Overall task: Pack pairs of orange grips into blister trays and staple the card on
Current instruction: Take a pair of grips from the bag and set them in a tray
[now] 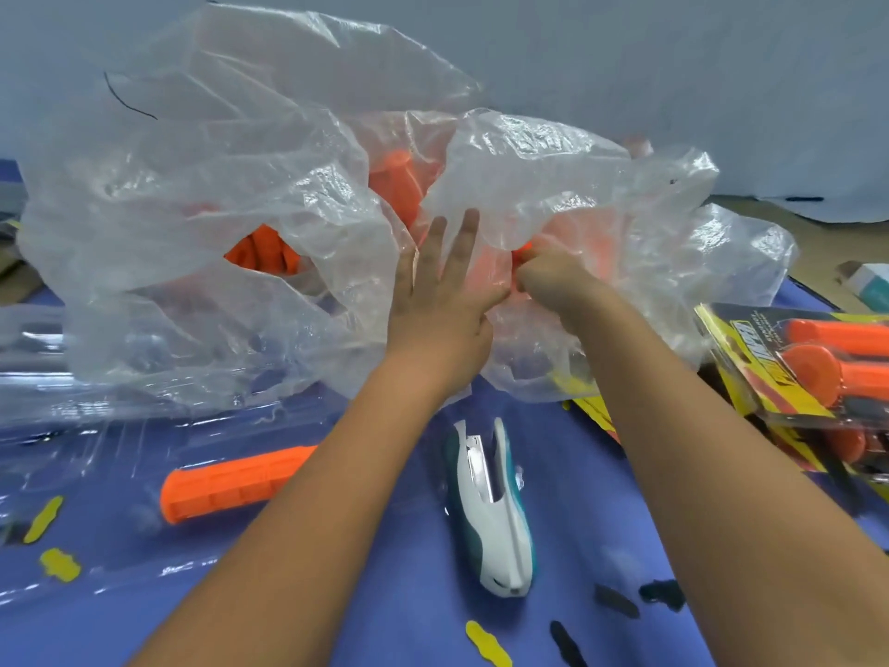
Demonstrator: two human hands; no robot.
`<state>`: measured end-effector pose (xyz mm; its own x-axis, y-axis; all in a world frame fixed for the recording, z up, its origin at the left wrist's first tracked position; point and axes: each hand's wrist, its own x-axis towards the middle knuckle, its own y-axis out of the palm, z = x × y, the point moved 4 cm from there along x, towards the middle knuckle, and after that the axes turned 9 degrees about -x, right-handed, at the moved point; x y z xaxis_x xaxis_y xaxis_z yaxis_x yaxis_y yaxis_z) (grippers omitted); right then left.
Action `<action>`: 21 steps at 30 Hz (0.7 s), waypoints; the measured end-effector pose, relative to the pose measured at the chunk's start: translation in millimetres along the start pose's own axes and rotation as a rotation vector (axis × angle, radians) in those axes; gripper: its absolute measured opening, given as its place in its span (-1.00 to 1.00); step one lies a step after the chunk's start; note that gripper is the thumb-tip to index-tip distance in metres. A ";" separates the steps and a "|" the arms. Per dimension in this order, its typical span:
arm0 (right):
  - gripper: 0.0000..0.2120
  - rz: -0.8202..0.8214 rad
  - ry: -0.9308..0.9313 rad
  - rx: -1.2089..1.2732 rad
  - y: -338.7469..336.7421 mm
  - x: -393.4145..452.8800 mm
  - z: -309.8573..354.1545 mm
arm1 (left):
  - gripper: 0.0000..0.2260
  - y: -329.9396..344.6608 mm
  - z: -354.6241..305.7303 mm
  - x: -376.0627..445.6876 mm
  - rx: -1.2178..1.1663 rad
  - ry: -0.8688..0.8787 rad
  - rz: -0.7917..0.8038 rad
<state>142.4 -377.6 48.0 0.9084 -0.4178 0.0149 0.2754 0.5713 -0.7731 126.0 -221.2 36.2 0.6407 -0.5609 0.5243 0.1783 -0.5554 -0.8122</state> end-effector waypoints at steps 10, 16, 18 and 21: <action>-0.54 -0.143 0.082 -0.180 3.2 21.7 -33.3 | -0.68 5.7 4.7 2.6 -0.017 -0.068 0.013; -0.21 -0.135 0.191 -0.484 20.7 24.4 -39.8 | -0.66 8.3 13.6 1.4 -0.002 -0.138 0.077; -0.23 -0.094 0.209 -0.469 20.8 28.5 -40.8 | -0.65 10.0 13.6 0.1 0.006 -0.148 0.097; -0.28 0.024 0.236 -0.409 20.5 33.3 -36.7 | -0.65 10.8 14.6 0.5 0.009 -0.165 0.115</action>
<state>166.8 -405.7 9.4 0.8035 -0.5843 -0.1144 0.0653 0.2775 -0.9585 139.1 -218.5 24.0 0.7707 -0.5116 0.3799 0.1032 -0.4881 -0.8667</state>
